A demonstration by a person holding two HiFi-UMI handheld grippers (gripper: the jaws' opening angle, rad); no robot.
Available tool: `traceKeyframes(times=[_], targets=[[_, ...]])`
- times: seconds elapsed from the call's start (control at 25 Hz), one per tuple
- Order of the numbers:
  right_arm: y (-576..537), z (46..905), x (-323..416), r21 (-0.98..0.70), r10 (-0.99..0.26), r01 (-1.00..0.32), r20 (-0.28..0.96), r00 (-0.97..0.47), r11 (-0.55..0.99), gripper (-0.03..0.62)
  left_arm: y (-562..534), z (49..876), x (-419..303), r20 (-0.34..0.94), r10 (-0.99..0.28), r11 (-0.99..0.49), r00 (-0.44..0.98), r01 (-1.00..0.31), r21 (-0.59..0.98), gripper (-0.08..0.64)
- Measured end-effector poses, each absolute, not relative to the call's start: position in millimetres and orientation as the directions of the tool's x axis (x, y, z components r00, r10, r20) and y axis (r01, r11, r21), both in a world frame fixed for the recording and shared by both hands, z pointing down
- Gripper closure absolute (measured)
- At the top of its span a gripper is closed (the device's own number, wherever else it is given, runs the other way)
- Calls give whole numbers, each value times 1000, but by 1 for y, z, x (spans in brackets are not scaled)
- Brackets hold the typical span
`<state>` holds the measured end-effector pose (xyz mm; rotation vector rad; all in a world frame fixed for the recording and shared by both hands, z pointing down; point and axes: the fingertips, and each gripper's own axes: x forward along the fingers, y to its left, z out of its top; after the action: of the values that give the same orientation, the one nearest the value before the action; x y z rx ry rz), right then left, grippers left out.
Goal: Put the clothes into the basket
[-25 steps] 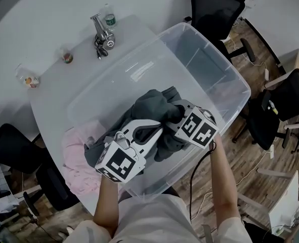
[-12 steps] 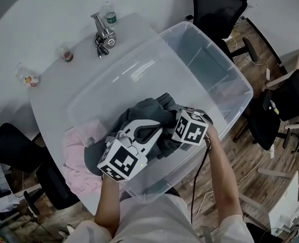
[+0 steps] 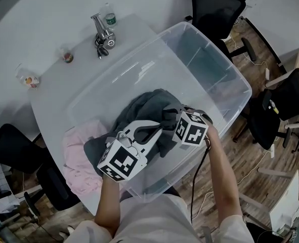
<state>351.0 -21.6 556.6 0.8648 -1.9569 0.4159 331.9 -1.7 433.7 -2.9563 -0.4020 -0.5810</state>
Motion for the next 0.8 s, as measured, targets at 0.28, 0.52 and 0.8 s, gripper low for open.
traceKeyframes(times=[0.28,0.52,0.8], targets=[[-29,523,349,164,-513,-733,811,-282,661,314,-1,417,324,347,230,-961,909,269,-69,557],[-35,477,341,210,-636,-776,713,-295,595,375,-1,388,316,263,232,-960,937,264,-96,557],[-27,414,329,235,-774,-832,552,-311,503,462,-3,355,300,151,209,-972,966,222,-76,557]])
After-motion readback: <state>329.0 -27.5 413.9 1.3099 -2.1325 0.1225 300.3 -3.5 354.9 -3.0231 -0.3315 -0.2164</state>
